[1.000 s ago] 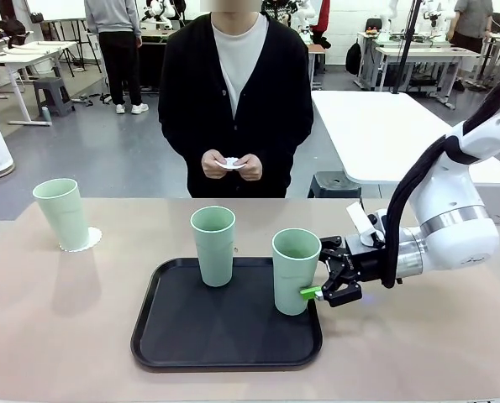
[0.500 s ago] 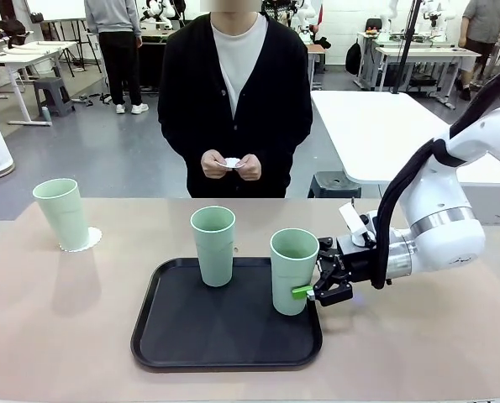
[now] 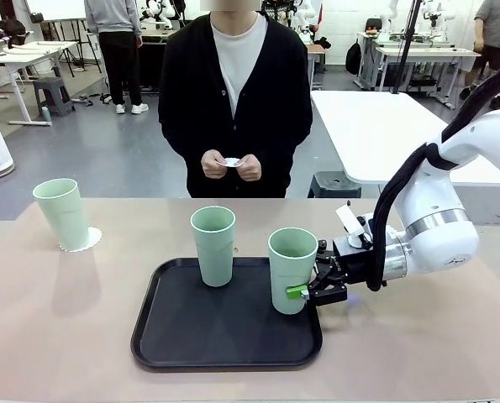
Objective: Place coasters on the table and set cups on them.
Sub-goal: Take one Reusable plastic cup from the Flat Tray and place it on a coaster set by the human.
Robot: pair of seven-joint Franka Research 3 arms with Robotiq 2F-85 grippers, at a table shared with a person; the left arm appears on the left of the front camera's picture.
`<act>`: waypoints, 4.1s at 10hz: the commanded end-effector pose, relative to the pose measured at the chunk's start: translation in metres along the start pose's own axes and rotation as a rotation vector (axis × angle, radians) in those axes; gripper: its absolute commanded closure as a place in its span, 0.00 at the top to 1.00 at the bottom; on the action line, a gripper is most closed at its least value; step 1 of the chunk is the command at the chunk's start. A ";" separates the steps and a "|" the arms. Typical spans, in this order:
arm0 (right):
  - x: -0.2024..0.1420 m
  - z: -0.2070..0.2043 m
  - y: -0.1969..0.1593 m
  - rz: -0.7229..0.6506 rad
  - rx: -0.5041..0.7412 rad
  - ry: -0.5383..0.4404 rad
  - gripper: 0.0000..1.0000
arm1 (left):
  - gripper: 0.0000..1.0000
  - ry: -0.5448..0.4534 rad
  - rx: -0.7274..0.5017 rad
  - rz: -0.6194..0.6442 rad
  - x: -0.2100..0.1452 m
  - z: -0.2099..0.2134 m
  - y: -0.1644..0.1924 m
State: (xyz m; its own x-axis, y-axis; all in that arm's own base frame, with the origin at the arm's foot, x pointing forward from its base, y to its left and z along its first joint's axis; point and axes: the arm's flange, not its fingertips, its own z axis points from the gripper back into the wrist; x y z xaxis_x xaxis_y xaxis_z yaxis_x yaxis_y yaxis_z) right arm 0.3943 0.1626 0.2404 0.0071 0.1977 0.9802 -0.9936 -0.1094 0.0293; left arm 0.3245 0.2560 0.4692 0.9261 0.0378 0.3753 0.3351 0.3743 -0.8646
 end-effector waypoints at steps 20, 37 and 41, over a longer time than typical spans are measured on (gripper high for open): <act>0.180 0.172 -0.050 -0.023 -0.180 -0.024 0.84 | 1.00 0.002 -0.005 -0.001 -0.001 0.002 -0.001; 0.092 0.290 -0.117 0.034 -0.157 -0.020 0.84 | 1.00 0.002 -0.005 -0.001 -0.001 0.002 -0.001; 0.047 0.301 -0.158 0.005 -0.164 0.005 0.84 | 1.00 0.002 -0.005 -0.001 -0.001 0.002 -0.001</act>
State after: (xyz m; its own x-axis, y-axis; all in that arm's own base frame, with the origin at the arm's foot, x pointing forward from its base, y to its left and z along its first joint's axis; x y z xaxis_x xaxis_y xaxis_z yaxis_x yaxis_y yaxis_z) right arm 0.5748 -0.1013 0.3379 0.0040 0.2152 0.9766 -0.9977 0.0663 -0.0105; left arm 0.3244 0.2562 0.4691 0.9264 0.0380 0.3747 0.3344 0.3748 -0.8647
